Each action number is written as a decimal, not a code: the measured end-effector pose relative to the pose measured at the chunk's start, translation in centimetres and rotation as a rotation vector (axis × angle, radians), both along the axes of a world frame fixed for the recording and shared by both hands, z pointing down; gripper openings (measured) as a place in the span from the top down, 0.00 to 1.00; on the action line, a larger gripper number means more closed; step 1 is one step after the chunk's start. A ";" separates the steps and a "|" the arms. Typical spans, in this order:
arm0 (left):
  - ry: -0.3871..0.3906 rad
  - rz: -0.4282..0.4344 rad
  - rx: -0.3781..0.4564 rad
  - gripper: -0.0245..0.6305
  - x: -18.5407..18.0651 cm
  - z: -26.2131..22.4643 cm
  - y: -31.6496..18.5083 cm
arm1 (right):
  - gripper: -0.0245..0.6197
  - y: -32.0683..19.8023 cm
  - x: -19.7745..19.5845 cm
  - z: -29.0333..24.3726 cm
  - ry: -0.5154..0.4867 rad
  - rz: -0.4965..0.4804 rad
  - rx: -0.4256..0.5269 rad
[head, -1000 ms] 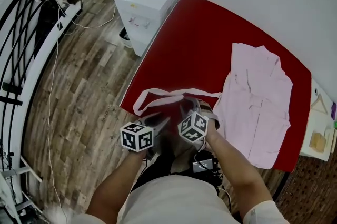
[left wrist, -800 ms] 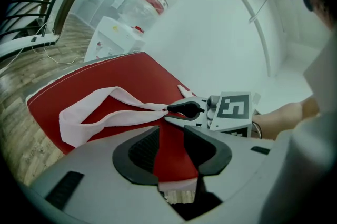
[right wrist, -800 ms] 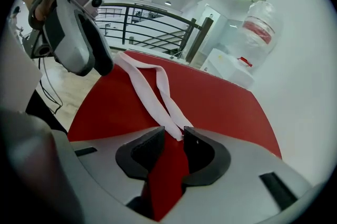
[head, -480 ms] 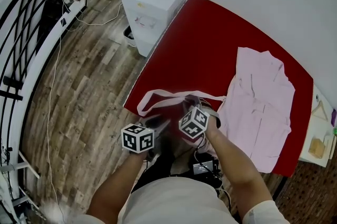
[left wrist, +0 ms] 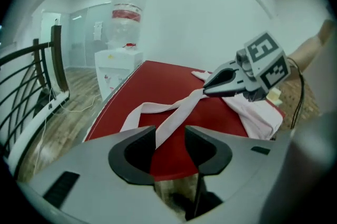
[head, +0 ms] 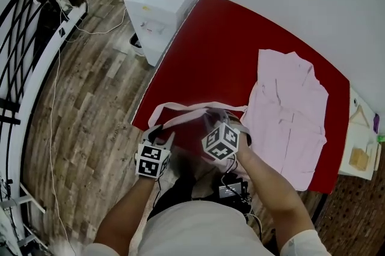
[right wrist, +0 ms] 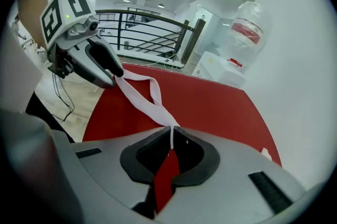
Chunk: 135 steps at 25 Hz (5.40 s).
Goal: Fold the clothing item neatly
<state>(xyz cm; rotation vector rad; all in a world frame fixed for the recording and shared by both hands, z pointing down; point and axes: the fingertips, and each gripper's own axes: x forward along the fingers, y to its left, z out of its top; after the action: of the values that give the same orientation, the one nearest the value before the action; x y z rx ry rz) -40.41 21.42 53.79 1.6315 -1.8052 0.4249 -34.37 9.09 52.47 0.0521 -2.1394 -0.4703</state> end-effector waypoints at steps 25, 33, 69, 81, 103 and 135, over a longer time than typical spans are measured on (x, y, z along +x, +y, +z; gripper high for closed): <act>-0.344 0.677 -0.102 0.68 -3.7 1.4 -3.0 | 0.92 -7.6 10.8 -0.3 0.054 0.269 0.023; -0.445 0.786 -0.163 0.68 -3.8 2.4 -4.3 | 0.92 -10.2 14.1 -0.4 0.079 0.346 0.044; -0.323 0.600 -0.035 0.93 -0.9 -2.3 -10.0 | 0.92 -14.3 20.5 -2.4 0.018 0.516 0.055; -0.292 0.625 0.106 0.93 7.2 -8.6 -14.4 | 0.92 -16.8 27.6 -4.8 -0.036 0.585 0.091; -0.231 0.827 0.143 0.93 28.6 -10.3 -20.7 | 0.92 -23.8 44.0 -5.8 -0.007 0.679 0.137; -0.185 0.739 -0.145 0.72 33.7 0.5 -18.0 | 0.73 -30.2 51.9 0.4 -0.042 0.694 0.114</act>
<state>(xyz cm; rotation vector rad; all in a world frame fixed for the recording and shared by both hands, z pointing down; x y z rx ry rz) -6.66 3.46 54.26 2.1696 -1.1906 1.0296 17.51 -21.07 52.87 0.8419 -1.9714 -0.1753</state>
